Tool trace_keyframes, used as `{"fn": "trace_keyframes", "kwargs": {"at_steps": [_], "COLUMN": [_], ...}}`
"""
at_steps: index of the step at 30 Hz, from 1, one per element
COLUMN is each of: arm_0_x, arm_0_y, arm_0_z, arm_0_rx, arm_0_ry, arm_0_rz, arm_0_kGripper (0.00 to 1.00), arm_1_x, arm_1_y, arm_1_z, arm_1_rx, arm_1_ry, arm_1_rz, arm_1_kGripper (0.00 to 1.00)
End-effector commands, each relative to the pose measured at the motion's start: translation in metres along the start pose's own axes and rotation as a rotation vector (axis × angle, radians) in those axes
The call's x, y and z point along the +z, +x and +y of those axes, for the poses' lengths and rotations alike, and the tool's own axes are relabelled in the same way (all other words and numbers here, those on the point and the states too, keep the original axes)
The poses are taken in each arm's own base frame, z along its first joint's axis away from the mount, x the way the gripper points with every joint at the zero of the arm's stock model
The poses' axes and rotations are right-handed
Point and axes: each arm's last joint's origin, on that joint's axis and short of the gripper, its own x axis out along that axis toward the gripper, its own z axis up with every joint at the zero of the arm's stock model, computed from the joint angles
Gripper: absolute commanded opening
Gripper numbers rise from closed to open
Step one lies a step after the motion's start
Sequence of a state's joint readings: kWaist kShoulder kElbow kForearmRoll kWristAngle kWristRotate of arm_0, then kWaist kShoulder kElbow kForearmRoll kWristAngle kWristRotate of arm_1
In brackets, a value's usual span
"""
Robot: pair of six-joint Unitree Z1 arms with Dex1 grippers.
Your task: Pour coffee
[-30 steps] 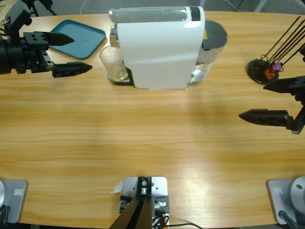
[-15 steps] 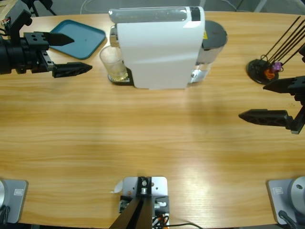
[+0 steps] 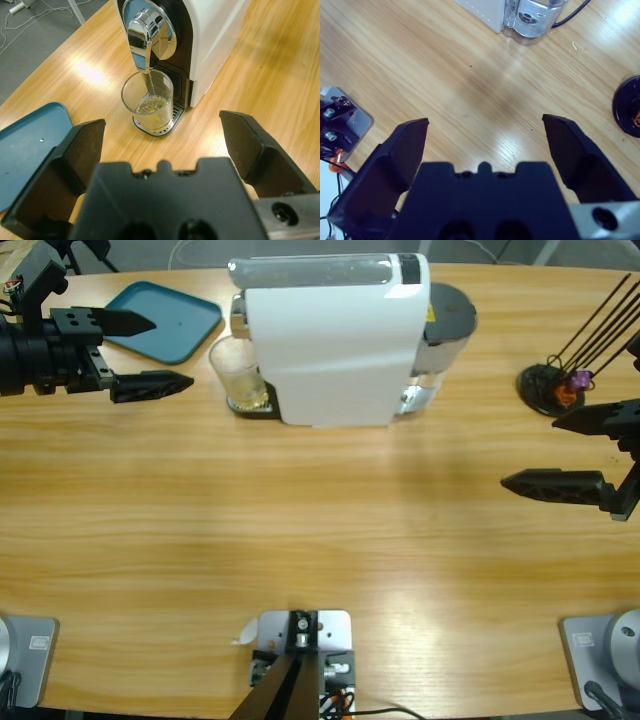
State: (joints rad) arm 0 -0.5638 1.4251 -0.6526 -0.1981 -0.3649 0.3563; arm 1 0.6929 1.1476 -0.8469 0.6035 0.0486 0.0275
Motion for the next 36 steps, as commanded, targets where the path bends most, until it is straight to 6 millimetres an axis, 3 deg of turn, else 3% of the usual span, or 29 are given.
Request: {"fn": "trace_keyframes", "kwargs": {"at_steps": [1,10,24,36], "arm_0_x": [-0.014,-0.01,-0.02,-0.023], "arm_0_y": [0.004,-0.002,0.008,-0.003], "arm_0_z": [0.0,-0.001,0.002,0.002], "arm_0_rx": [-0.01,-0.003,-0.021,0.0], "arm_0_ry": [-0.054,-0.038,-0.055,-0.108], "arm_0_rz": [0.049,0.024,0.075,0.059], "arm_0_kGripper": [1.0,1.0,1.0,1.0], "arm_1_x": [-0.001,-0.005,-0.004,-0.002], "arm_1_y": [0.006,0.002,0.004,0.005], "arm_1_z": [0.002,0.002,0.002,0.002], "arm_1_rx": [0.022,0.023,0.032,0.035], "arm_1_ry": [-0.015,-0.018,-0.023,-0.023], "arm_1_rz": [0.033,0.017,0.026,0.031], "arm_1_kGripper": [1.0,1.0,1.0,1.0]}}
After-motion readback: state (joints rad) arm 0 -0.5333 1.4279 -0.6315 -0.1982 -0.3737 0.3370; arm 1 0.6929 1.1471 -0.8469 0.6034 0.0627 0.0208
